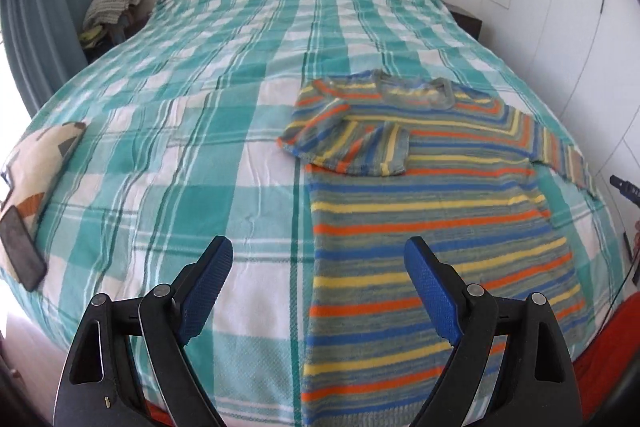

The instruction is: Fold small clothes

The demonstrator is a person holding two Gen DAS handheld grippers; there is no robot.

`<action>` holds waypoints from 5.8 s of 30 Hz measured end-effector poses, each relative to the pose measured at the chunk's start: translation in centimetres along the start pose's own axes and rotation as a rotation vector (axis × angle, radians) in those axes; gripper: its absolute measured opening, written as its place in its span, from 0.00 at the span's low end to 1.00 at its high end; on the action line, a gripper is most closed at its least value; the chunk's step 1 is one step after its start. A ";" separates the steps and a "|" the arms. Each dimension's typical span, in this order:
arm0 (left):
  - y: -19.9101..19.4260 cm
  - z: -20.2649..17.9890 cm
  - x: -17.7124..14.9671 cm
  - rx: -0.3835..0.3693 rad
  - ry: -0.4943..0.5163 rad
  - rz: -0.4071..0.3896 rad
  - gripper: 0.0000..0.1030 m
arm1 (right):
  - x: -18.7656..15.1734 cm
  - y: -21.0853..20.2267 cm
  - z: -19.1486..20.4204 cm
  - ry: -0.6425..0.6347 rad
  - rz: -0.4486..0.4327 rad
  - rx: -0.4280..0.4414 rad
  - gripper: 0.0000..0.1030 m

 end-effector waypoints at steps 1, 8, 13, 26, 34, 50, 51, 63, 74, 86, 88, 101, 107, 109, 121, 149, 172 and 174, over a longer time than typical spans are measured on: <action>1.4 -1.8 1.0 -0.023 0.099 0.002 0.86 | -1.0 -1.0 1.3 -0.005 0.002 0.035 0.69; 13.3 -9.0 2.1 -0.085 0.544 0.179 0.60 | -8.0 -4.3 9.0 0.011 0.027 0.206 0.69; 18.4 -8.3 2.2 -0.095 0.464 0.260 0.60 | -8.2 -4.6 11.9 -0.100 -0.002 0.229 0.69; 13.7 22.1 7.3 0.068 -0.840 0.039 0.07 | -9.3 -2.5 11.9 -0.067 0.047 0.260 0.69; 14.9 27.2 1.8 -0.026 -0.995 0.088 0.46 | -10.6 -1.5 13.3 -0.103 0.100 0.283 0.69; 17.2 25.6 0.9 0.211 -0.775 0.169 0.04 | -11.4 -0.4 13.0 -0.133 0.120 0.227 0.69; 17.1 25.9 0.7 0.229 -0.774 0.170 0.04 | -11.4 -0.3 12.8 -0.129 0.121 0.220 0.69; 15.8 25.1 -0.4 0.212 -0.693 0.140 0.30 | -11.5 -0.2 12.3 -0.138 0.123 0.183 0.69; 8.3 16.3 -7.0 0.132 -0.454 0.109 0.91 | -9.7 -1.4 7.4 -0.064 0.048 -0.009 0.85; 9.6 15.4 -10.3 0.252 -0.359 0.080 1.00 | -12.7 1.4 6.0 -0.091 0.107 -0.051 1.00; 9.5 15.4 -10.5 0.259 -0.367 0.076 1.00 | -12.8 1.5 6.0 -0.093 0.105 -0.055 1.00; 9.9 15.2 -10.6 0.278 -0.350 0.095 1.00 | -12.9 1.5 6.2 -0.110 0.095 -0.072 1.00; 9.9 15.2 -10.7 0.292 -0.335 0.099 1.00 | -12.9 1.5 6.2 -0.110 0.095 -0.072 1.00; 9.9 15.2 -10.7 0.294 -0.333 0.099 1.00 | -12.9 1.5 6.2 -0.110 0.095 -0.073 1.00; 9.9 15.2 -10.7 0.297 -0.330 0.101 1.00 | -13.0 1.4 6.3 -0.111 0.093 -0.074 1.00; 10.0 15.1 -10.7 0.328 -0.306 0.089 0.99 | -13.0 1.3 6.4 -0.113 0.089 -0.079 1.00; 4.4 15.3 -9.5 0.194 -0.417 0.010 0.99 | -1.9 6.5 -3.7 0.665 0.147 0.395 0.70; 4.9 15.9 -9.9 0.194 -0.445 0.024 0.99 | -1.2 8.3 -4.4 0.689 0.175 0.404 0.58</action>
Point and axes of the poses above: each gripper's, at about its wrist camera, not at the fingertips, and y roughly the way its jaws point, z to its left, x to its top, the point moved 10 cm from there along y, roughly the way its jaws point, and after that the axes turned 5 degrees about -y, right-handed, at the moved point
